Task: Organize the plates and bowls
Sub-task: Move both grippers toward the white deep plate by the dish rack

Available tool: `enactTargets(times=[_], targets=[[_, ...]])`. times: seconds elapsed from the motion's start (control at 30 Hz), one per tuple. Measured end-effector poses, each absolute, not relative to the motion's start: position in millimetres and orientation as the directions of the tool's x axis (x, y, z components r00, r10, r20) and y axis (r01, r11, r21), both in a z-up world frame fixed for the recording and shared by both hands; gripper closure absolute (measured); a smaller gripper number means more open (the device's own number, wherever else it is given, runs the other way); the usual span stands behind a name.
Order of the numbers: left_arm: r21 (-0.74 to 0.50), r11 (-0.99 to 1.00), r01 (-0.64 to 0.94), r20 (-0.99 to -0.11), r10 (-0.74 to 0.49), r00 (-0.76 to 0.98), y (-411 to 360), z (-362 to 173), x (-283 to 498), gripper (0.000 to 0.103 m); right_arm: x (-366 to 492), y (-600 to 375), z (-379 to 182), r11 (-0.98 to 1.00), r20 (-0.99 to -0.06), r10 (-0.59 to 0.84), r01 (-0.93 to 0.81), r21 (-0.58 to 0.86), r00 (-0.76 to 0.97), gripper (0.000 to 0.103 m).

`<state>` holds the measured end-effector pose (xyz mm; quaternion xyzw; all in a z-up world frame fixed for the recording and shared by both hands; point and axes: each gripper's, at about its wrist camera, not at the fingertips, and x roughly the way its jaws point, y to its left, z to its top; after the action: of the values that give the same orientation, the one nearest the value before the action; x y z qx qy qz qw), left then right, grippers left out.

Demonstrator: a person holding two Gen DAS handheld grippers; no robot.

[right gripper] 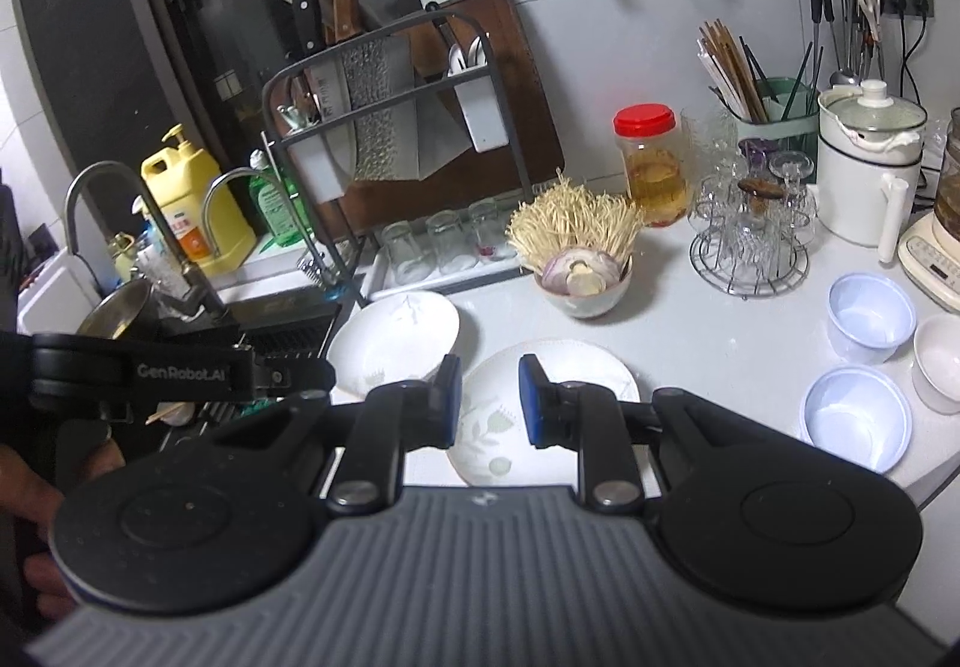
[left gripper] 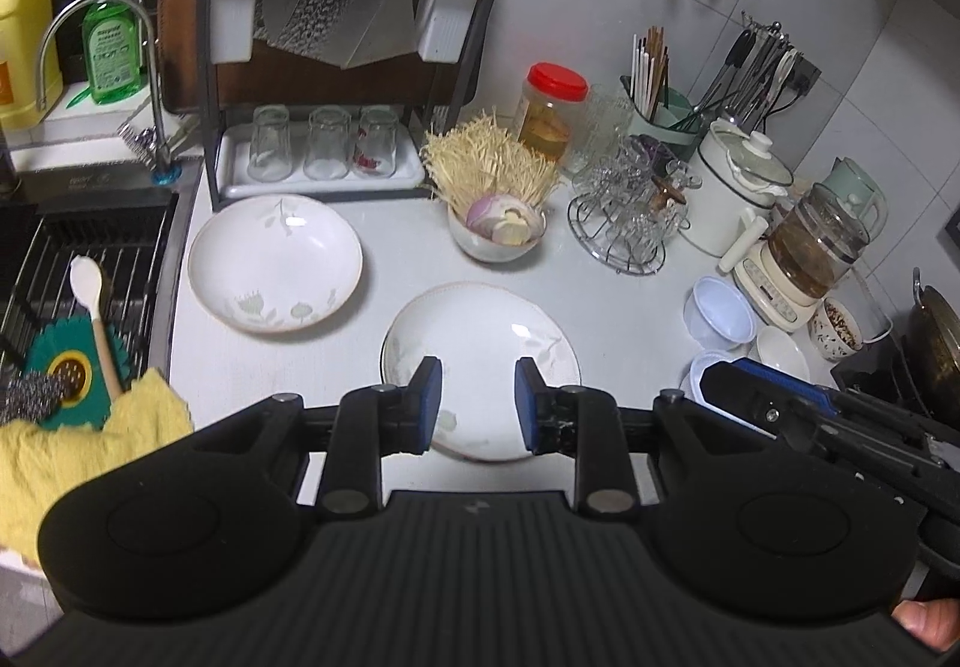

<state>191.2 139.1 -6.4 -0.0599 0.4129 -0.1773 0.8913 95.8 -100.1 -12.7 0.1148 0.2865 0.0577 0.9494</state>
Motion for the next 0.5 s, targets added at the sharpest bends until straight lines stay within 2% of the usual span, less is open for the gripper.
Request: enactTargets(times=[0.5], targets=[[-0.247,0.95,0.189,-0.752,-0.311,0.581,133,-21,128,0.068,57,-110,-22,0.962,-0.551,0.239,-0.118,0.247,0.8,0.079]])
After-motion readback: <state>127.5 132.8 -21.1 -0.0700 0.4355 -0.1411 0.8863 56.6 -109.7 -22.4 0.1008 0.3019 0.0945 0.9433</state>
